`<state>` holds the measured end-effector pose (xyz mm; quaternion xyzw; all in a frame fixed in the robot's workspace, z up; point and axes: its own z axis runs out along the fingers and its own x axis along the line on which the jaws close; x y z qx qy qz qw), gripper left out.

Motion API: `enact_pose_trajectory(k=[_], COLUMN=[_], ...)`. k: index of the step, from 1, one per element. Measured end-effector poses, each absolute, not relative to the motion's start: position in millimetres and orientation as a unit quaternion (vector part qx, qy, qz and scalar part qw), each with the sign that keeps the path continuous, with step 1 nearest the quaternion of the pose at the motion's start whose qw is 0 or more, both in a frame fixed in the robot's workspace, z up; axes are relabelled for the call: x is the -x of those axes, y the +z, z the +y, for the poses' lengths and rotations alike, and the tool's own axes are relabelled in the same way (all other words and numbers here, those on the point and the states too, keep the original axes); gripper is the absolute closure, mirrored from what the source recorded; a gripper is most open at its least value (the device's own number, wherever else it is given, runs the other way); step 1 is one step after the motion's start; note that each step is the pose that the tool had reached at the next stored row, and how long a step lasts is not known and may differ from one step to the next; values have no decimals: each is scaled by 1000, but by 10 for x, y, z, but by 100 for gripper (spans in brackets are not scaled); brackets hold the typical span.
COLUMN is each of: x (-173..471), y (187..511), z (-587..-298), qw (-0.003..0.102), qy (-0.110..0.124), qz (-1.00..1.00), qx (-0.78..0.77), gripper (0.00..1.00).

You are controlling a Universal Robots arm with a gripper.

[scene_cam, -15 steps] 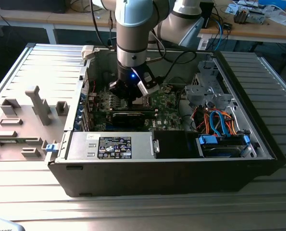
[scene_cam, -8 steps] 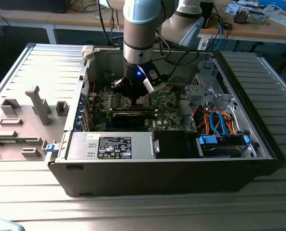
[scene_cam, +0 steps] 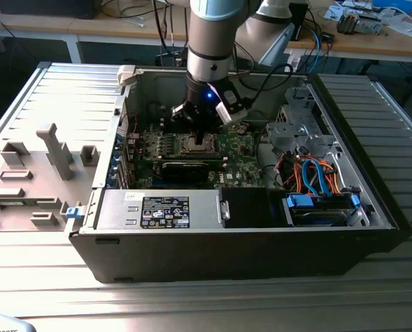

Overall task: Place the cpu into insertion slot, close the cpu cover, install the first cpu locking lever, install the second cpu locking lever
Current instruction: 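Install the second cpu locking lever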

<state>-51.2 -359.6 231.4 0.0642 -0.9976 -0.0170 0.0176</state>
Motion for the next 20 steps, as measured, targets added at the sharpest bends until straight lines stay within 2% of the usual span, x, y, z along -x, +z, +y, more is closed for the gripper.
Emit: enact_pose_trajectory(k=[11,20], x=[512,512], y=[2667,2680], z=[-3589,-3589], qw=[18,18], qy=[-13,-11], qz=[-998,-998], qx=[-64,-64], gripper=[89,89])
